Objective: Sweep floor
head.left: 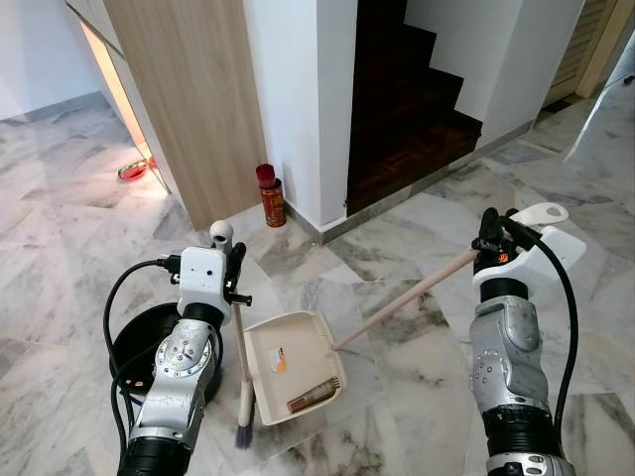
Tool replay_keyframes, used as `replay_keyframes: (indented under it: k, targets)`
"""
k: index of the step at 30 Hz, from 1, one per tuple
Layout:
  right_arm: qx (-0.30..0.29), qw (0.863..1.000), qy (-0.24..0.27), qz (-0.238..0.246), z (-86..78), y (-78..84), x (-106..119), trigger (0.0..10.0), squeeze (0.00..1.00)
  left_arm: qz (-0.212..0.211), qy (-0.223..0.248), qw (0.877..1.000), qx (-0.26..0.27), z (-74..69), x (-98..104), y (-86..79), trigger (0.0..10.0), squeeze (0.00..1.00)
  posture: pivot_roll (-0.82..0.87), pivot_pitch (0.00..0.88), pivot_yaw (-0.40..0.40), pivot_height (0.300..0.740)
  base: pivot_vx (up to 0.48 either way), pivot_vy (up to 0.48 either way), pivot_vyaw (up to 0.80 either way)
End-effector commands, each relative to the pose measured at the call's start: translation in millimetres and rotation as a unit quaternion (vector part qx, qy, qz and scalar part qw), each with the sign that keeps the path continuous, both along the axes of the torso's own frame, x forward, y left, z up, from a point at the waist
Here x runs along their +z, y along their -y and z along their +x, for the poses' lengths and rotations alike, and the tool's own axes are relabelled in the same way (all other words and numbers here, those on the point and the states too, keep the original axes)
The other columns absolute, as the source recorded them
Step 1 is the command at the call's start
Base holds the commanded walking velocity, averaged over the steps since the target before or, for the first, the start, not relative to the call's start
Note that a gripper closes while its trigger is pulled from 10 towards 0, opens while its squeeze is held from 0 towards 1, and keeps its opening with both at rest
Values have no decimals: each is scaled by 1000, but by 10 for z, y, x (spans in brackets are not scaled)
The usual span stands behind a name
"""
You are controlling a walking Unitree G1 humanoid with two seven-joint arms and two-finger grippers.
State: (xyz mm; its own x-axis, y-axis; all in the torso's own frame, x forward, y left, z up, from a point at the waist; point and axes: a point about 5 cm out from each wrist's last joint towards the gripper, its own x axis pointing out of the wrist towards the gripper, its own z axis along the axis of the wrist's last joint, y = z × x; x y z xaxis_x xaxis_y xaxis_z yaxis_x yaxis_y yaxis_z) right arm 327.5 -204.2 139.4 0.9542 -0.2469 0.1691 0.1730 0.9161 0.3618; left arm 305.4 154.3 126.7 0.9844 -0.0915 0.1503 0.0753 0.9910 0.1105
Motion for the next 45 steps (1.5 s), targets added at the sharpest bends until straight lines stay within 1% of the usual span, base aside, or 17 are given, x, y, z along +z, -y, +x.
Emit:
replay_keyframes:
  k: [1,6,11,15,40,42,45]
  targets:
    - [7,1000,22,4,40,-27,119,10000,0,-3,33,999,4,9,140,-8,10000,0,24,0,50,740,0,0,0]
    - [8,1000,23,-1,33,-42,122,10000,0,0,30,1000,6,5,127,-7,10000,0,26,0,50,740,0,0,0]
    - [8,1000,23,0,36,-46,120,10000,0,1,29,1000,6,1,125,-13,10000,0,28,0,51,740,0,0,508]
    - [8,1000,22,0,38,-50,117,10000,0,-1,28,1000,4,-4,119,-10,10000,0,28,0,52,740,0,0,0]
    - [-2,1000,19,-6,30,5,110,10000,0,-7,21,1000,-2,-18,88,44,10000,0,25,0,53,740,0,0,800]
    - [-3,1000,17,-7,28,9,108,10000,0,-7,21,1000,-3,-21,87,45,10000,0,23,0,54,740,0,0,600]
    - [-8,1000,15,-5,26,25,105,10000,0,-7,20,1000,-3,-23,87,40,10000,0,23,0,54,740,0,0,0]
